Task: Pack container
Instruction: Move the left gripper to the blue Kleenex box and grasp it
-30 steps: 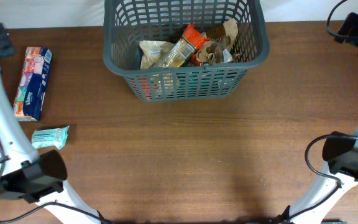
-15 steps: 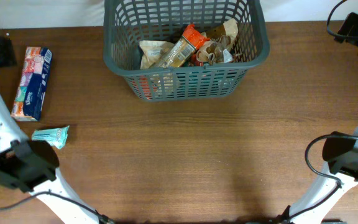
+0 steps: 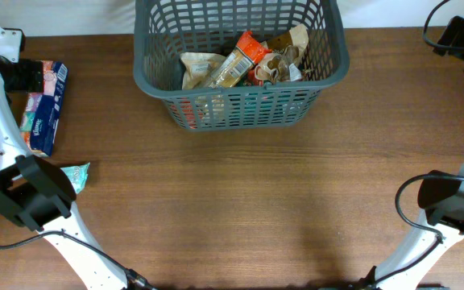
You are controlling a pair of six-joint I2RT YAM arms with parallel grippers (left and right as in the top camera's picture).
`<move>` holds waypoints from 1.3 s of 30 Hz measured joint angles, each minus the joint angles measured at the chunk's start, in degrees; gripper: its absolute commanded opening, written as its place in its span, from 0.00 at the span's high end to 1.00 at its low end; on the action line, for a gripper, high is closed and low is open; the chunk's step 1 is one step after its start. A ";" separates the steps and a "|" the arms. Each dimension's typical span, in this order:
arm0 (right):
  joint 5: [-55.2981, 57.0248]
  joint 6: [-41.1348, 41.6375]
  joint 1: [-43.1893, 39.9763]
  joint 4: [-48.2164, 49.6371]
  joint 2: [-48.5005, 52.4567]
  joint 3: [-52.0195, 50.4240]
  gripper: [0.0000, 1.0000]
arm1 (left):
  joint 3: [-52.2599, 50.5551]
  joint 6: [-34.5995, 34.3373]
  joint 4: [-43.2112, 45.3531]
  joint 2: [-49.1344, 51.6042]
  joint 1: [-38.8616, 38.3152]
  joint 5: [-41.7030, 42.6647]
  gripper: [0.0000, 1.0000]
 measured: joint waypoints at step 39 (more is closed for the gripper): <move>0.00 -0.02 0.00 0.00 0.00 0.00 0.01 | -0.02 0.26 6.91 19.45 2.19 3.65 0.73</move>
